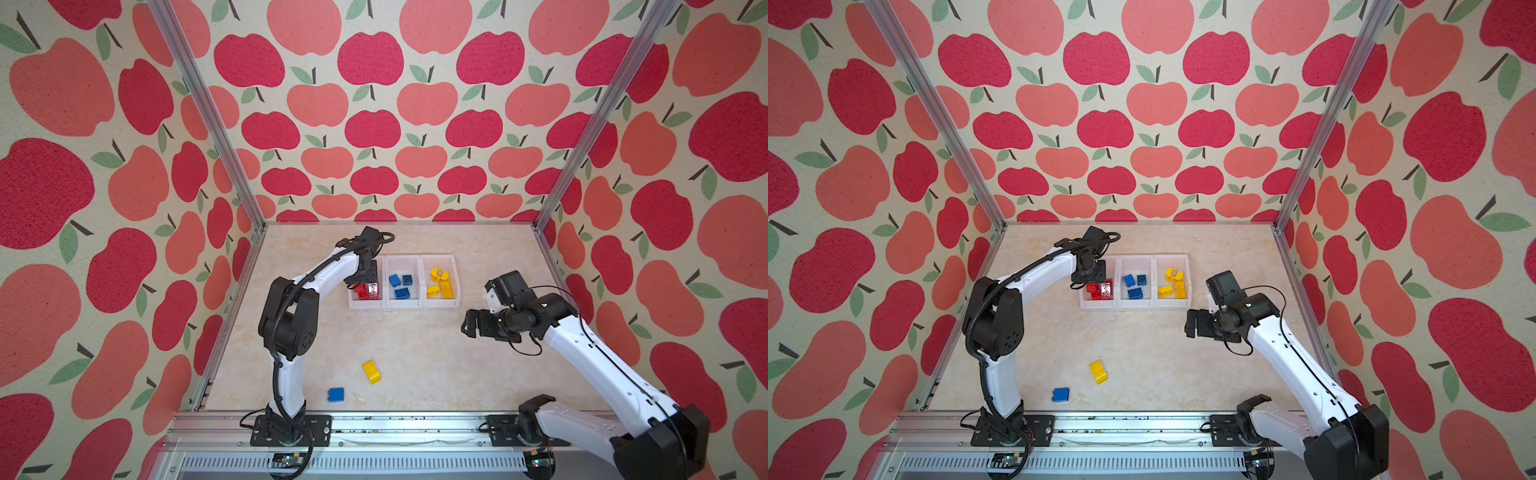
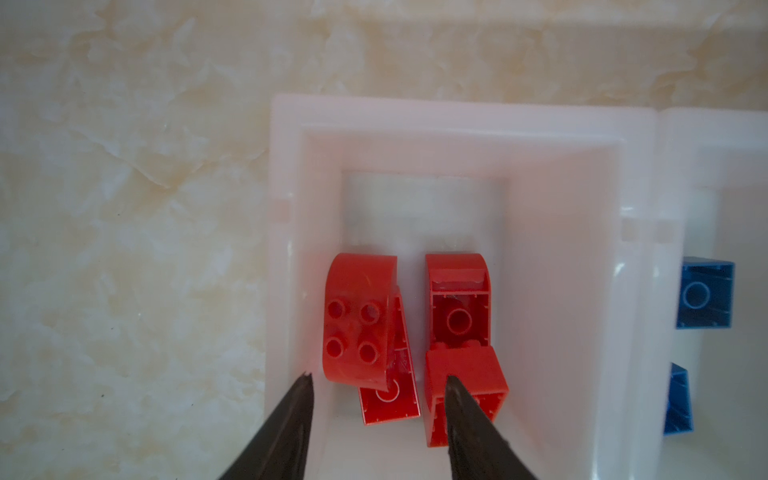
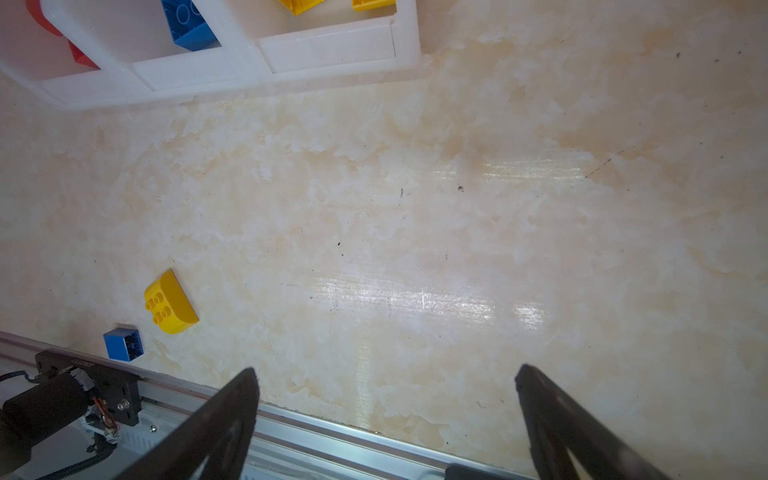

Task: Sort the legos into containers by color
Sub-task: 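Open the left gripper to drop the red brick into the compartment, then move the left gripper toward the curved yellow brick on the table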

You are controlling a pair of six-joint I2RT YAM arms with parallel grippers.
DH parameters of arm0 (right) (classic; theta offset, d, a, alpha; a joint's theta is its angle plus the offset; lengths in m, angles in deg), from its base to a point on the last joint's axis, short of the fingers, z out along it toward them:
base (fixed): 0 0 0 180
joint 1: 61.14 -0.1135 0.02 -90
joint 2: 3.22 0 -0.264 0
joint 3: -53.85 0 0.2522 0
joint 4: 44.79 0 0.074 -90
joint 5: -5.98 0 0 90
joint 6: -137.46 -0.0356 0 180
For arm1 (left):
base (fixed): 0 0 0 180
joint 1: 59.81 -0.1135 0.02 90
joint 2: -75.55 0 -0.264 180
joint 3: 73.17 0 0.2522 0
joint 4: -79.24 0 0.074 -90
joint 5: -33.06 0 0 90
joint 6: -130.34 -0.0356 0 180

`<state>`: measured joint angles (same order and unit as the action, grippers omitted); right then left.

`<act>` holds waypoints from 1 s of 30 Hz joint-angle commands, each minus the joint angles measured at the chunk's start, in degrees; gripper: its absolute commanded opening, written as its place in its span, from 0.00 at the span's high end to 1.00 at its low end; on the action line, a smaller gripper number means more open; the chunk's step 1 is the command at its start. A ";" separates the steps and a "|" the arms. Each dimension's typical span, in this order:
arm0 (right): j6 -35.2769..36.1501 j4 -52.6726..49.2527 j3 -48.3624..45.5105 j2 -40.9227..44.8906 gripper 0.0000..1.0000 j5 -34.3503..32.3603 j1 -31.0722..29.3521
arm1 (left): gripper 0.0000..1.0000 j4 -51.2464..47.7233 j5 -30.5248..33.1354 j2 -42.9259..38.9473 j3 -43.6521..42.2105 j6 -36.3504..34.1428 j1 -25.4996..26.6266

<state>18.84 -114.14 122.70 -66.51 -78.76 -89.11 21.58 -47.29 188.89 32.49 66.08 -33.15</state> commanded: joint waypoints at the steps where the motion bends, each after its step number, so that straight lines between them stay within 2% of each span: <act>1: 0.59 -1.10 1.23 0.08 0.01 0.59 0.25 | 0.45 -0.06 -0.19 -2.33 0.47 -0.19 -0.03; 10: -1.67 -0.09 -0.12 0.88 0.01 0.15 -2.60 | 0.38 3.53 -2.70 -11.74 -8.18 3.05 0.41; 19: -4.38 -0.03 -1.44 2.43 0.01 -1.73 -5.73 | 0.31 2.28 -5.31 -23.59 -19.99 10.22 2.05; 30: -4.54 -0.91 -2.41 3.70 0.01 -2.53 -6.32 | 0.24 -2.44 -6.74 -33.41 -30.59 25.13 11.08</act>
<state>15.17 -113.70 120.84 -63.80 -80.27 -94.90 22.46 -53.30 156.98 3.81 84.70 -24.08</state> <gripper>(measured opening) 0.993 0.752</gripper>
